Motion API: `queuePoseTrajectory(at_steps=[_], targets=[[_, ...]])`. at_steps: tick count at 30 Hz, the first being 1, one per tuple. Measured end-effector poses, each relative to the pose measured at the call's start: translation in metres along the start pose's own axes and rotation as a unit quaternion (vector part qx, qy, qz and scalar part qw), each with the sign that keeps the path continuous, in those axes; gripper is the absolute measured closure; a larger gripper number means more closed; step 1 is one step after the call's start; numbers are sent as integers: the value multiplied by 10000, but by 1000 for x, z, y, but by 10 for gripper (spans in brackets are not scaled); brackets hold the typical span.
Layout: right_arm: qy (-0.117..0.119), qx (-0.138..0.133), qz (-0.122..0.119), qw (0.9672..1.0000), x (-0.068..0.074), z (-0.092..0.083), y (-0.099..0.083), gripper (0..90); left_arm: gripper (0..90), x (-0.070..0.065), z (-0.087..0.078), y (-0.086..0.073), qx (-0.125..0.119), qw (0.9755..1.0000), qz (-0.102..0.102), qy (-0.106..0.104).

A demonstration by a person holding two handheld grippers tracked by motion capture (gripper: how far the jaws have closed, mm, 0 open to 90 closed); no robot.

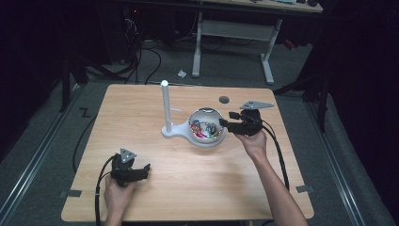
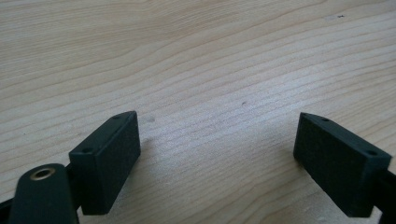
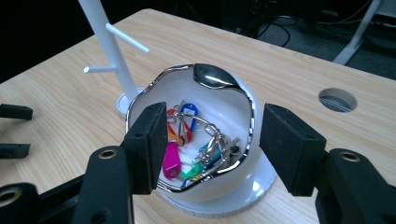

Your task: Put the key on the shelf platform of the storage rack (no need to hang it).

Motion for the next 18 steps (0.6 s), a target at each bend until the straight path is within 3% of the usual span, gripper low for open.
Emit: queuePoseTrajectory(at_steps=[4, 10, 18], targets=[[-71, -48, -19, 10000, -5, -9, 1, 421, 150, 0, 0, 0, 0, 10000, 6, -4], [-225, -42, 138, 9996, -19, -25, -10, 423, 150, 0, 0, 0, 0, 10000, 4, 0], [-309, -173, 206, 9992, -24, -43, -17, 425, 150, 0, 0, 0, 0, 10000, 11, -3]])
Point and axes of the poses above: each handheld gripper's, and its own axes: z roughly forward along the jaws, y roughly out of its top, x roughly to its left, the point moved 8 cm from there along z, roughly forward along the jaws, and after that the axes turned 6 degrees about -x, right-handed, at the moved point
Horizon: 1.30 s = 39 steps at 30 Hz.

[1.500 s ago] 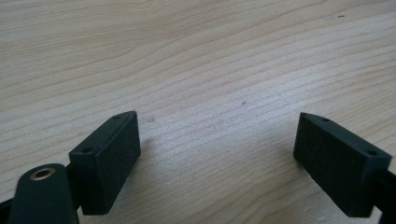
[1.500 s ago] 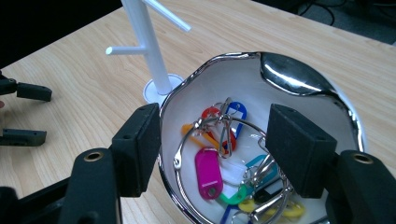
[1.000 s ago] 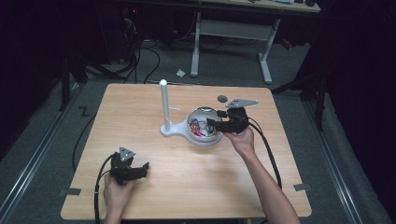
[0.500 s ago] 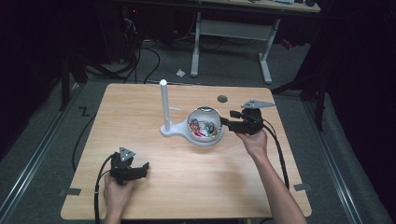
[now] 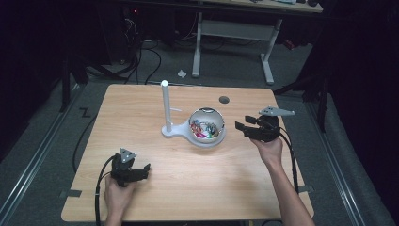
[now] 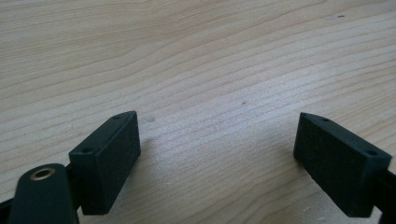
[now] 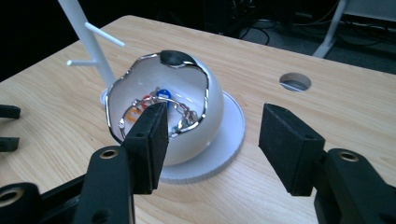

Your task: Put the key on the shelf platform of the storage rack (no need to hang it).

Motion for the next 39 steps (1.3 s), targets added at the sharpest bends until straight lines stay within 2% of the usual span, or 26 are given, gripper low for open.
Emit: queuePoseTrajectory(at_steps=[12, 15, 26, 39], targets=[[-198, 8, -291, 9994, 3, -20, -2, 426, 150, 0, 0, 0, 6, 10000, -1, 5], [-206, -46, -148, 9997, 0, -25, -7, 430, 150, 0, 0, 0, 5, 10000, 13, -4], [-305, -169, 17, 9994, -5, -46, -28, 437, 150, 0, 0, 0, 3, 10000, 10, -3], [-289, -209, 153, 9992, -2, -52, -46, 435, 150, 0, 0, 0, 3, 10000, 12, -5]])
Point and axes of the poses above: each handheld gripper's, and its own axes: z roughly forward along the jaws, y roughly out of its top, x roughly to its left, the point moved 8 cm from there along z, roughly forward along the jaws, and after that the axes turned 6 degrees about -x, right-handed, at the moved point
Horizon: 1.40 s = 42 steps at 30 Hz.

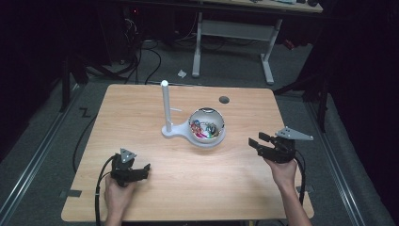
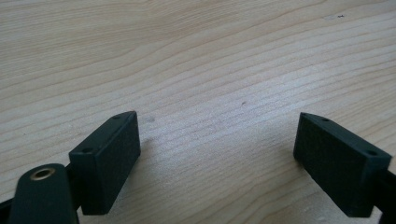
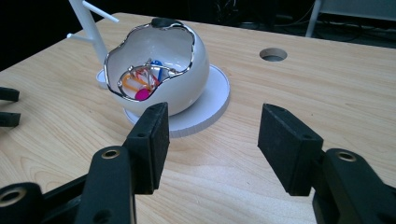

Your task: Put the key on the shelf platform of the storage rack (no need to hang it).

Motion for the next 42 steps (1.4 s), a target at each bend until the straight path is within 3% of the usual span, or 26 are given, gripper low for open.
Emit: queuePoseTrajectory(at_steps=[16, 28, 42], targets=[[39, 109, 173, 9998, 3, 6, -35, 433, 150, 0, 0, 0, -3, 10000, -26, 10], [-158, 286, 87, 9994, 3, 15, -59, 428, 150, 0, 0, 0, -2, 10000, -23, 7], [-431, 665, -135, 9968, 1, 27, -84, 428, 150, 0, 0, 0, -2, 10000, -26, 10]])
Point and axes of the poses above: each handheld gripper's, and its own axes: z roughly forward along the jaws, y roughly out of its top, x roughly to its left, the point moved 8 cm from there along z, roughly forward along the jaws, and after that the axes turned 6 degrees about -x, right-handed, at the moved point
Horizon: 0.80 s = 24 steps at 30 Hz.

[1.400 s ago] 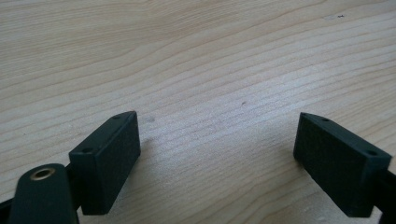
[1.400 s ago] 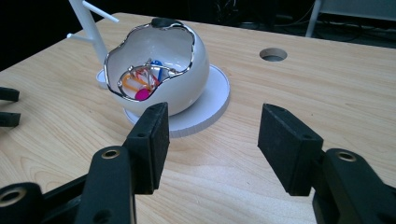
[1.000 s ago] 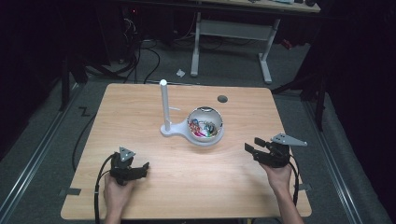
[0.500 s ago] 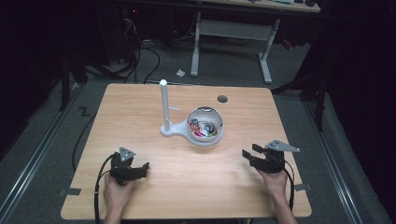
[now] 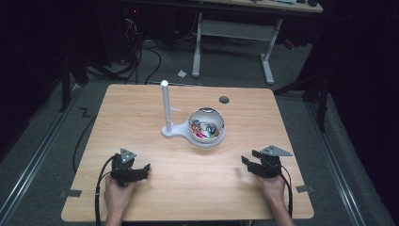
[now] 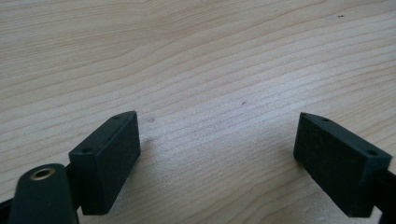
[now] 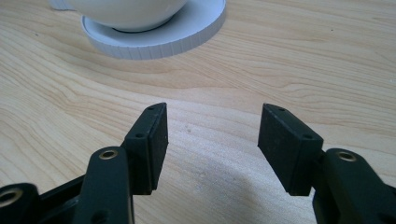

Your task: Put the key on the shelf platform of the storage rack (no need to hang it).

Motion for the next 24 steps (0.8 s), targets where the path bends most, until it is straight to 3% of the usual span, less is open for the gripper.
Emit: queuePoseTrajectory(at_steps=[13, 21, 24], targets=[[-138, 220, -201, 9995, 4, 14, -10, 421, 150, 0, 0, 0, -4, 10000, -13, 7], [-178, 337, -206, 9991, 3, 18, -15, 409, 150, 0, 0, 0, -3, 10000, -9, 4], [-180, 555, -243, 9980, 3, 21, -17, 384, 150, 0, 0, 0, -3, 10000, -6, 2]])
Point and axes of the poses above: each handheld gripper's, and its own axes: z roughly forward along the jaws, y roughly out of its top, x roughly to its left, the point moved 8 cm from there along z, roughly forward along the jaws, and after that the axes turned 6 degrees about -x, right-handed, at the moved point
